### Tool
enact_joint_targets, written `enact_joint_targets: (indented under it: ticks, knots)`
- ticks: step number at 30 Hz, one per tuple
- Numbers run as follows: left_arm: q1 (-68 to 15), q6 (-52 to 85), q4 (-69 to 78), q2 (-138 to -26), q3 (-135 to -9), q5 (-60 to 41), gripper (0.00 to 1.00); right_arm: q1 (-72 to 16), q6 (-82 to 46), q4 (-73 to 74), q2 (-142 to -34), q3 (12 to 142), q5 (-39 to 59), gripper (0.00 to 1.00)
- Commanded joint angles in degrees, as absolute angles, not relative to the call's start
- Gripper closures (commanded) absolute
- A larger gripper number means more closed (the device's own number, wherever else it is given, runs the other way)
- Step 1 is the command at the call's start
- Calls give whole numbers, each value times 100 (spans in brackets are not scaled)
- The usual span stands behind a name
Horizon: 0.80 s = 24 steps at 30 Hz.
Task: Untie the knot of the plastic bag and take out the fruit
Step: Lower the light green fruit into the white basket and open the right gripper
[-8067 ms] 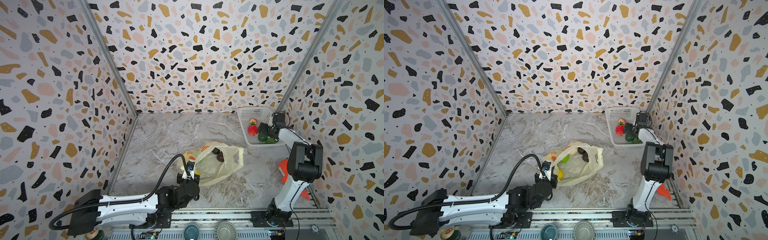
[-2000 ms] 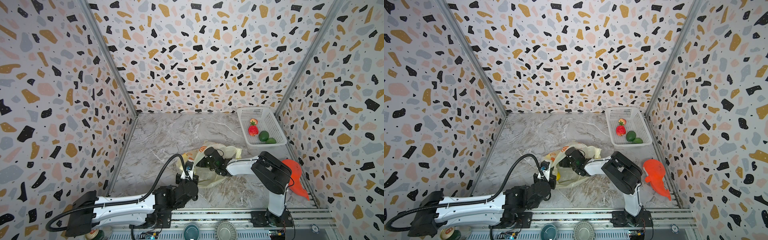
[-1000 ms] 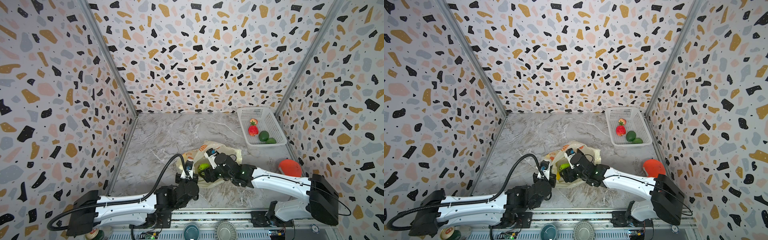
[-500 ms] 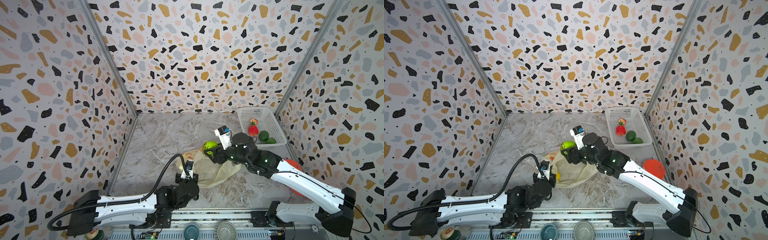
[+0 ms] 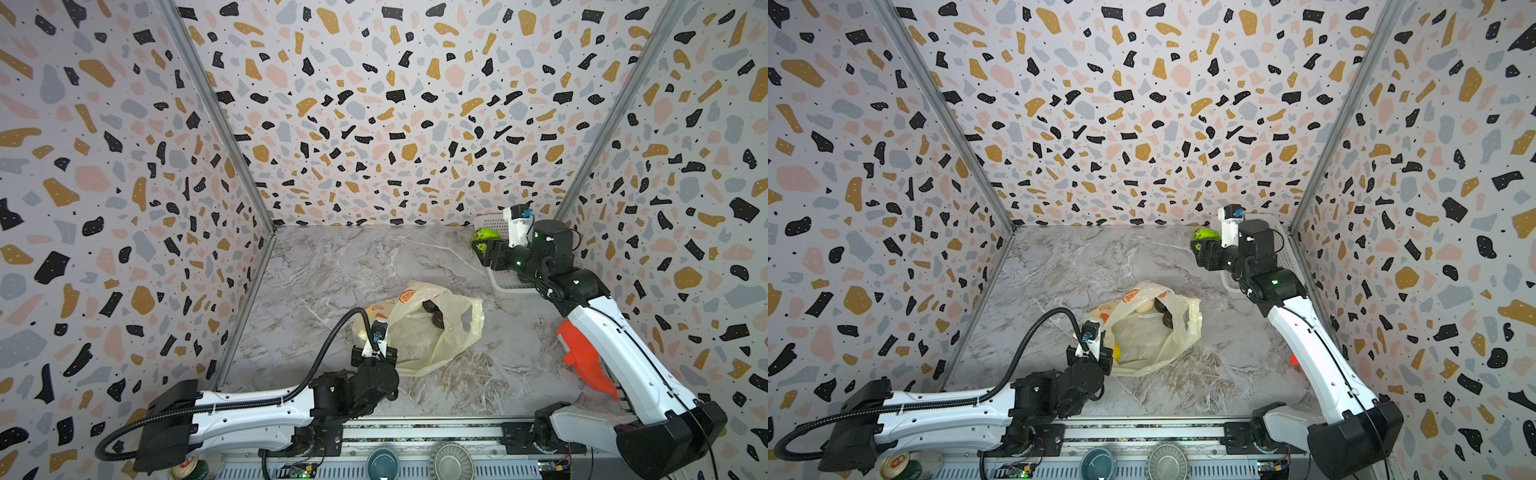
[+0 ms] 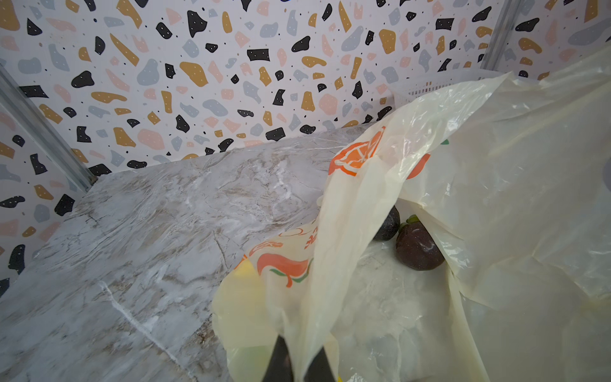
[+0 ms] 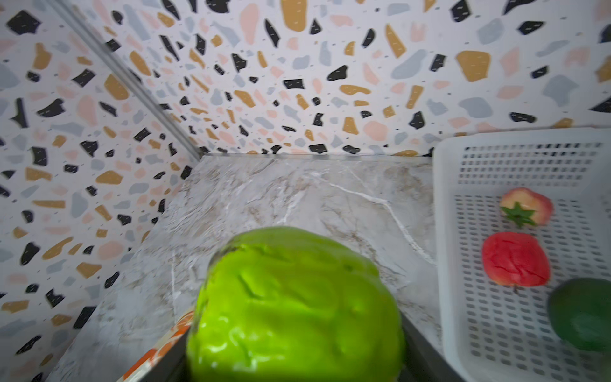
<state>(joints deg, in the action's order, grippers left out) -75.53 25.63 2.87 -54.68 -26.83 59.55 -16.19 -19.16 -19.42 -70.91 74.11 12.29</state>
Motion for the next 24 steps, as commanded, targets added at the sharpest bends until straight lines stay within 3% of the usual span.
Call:
enact_joint_targets:
  ticks: [1, 9, 24]
  knots:
    - [-7532, 2488, 554, -5485, -2808, 6012, 100, -1081, -1917, -1598, -7339, 7440, 1374, 38]
    - [-7532, 2470, 526, -5316, -2746, 5971, 100, -24, -2061, -774, -8539, 7352, 1170, 38]
    - [-7532, 2447, 546, -5240, -2725, 5969, 100, 578, -1984, -617, -11051, 8728, 313, 36]
